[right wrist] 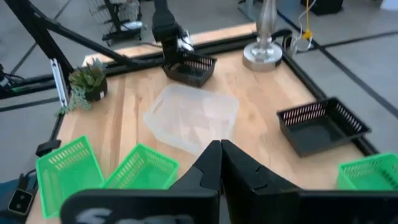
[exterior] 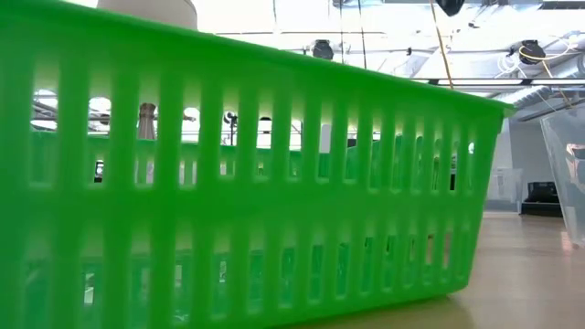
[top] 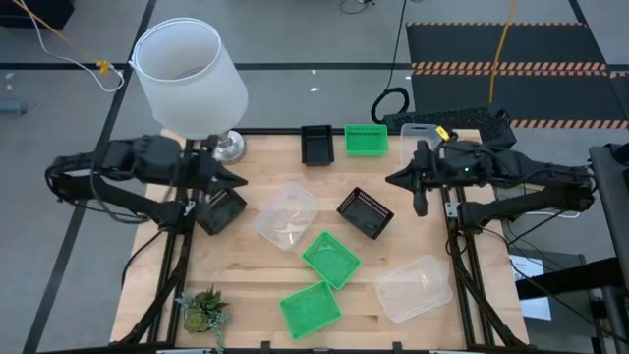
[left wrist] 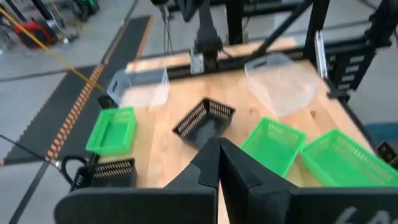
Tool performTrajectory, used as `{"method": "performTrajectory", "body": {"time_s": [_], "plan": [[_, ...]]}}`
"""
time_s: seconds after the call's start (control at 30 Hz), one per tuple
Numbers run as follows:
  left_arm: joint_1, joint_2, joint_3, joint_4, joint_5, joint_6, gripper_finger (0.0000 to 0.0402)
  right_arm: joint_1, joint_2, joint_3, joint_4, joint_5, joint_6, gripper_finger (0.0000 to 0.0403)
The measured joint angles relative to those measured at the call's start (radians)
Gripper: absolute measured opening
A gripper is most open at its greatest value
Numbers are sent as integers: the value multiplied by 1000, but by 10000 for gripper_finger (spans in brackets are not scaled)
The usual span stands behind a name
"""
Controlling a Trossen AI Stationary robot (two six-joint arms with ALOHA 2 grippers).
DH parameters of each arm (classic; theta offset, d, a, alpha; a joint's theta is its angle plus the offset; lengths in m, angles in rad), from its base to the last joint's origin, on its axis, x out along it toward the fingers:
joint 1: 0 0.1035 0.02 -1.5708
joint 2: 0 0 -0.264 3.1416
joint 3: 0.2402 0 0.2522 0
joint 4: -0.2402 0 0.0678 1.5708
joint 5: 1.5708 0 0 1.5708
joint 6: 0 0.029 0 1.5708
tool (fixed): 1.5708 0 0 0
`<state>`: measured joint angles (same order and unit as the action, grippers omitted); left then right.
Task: Stack baskets by color
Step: Stack the bottom right black bin on top of the top black bin
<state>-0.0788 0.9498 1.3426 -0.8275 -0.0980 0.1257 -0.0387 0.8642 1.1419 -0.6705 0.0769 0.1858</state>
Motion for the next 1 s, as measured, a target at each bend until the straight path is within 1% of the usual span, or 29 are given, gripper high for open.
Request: {"method": "performTrajectory", "body": {"time_s": [0.17, 0.33, 0.43, 0.6, 0.77, 0.93, 1.0], "plan": [[0, 24, -81, 33, -42, 25, 22, 0, 3, -73, 1, 6, 49, 0], [4, 28, -200, 200, -104, 53, 23, 0, 36, -166, 9, 33, 108, 5], [19, 28, -272, 305, -105, 89, 23, 0, 67, -234, 29, 58, 125, 16], [55, 28, -358, 414, -106, 123, 24, -5, 116, -340, 59, 64, 125, 40], [81, 31, -396, 484, -106, 185, 24, -6, 139, -429, 123, 83, 151, 73], [95, 32, -397, 493, -105, 194, 24, -6, 157, -508, 187, 84, 142, 109], [98, 32, -397, 493, -105, 194, 24, -5, 159, -533, 196, 119, 133, 119]]}}
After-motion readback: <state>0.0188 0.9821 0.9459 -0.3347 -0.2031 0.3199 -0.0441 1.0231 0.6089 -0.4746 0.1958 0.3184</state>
